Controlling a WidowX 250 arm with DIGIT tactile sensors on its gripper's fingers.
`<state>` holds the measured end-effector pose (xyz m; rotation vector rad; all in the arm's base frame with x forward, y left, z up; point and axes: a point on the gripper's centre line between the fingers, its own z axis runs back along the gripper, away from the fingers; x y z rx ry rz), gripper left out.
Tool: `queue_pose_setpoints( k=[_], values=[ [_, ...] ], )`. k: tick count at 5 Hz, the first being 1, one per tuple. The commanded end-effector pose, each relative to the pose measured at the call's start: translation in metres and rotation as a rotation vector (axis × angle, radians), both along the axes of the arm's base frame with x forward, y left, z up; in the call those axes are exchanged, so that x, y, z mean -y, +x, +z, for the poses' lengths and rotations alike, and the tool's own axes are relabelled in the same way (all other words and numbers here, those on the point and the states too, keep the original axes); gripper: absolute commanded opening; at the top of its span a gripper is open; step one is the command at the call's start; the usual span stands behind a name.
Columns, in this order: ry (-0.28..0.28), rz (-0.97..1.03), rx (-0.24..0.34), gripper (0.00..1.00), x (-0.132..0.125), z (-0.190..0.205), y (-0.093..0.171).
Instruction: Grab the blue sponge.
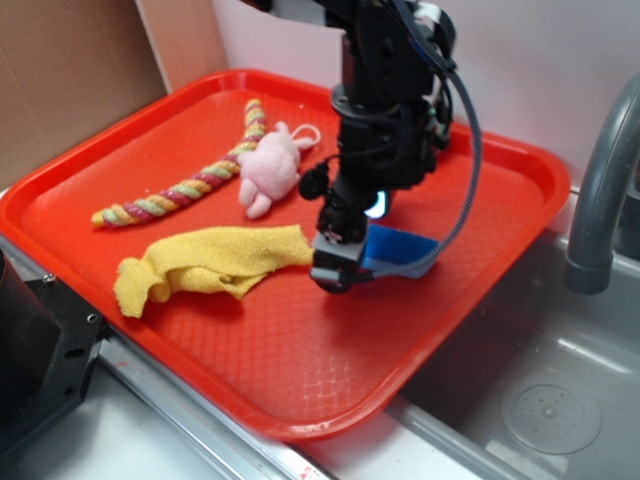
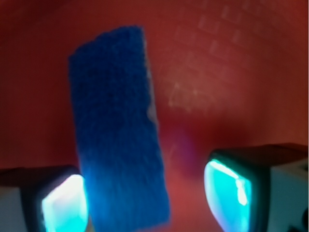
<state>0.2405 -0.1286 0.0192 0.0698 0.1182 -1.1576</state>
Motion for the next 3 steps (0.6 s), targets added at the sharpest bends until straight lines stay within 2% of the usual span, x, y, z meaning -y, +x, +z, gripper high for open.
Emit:
queue_pose_setpoints(
  k=[1, 2, 3],
  values=[
    [-0.044, -0.072, 0.014, 1.0, 0.042, 0.007, -0.028],
    [-0.034, -0.046, 0.007, 0.0, 0.041, 0.006, -0.02],
    [-0.035, -0.022, -0.005, 0.0, 0.041, 0.001, -0.034]
  ],
)
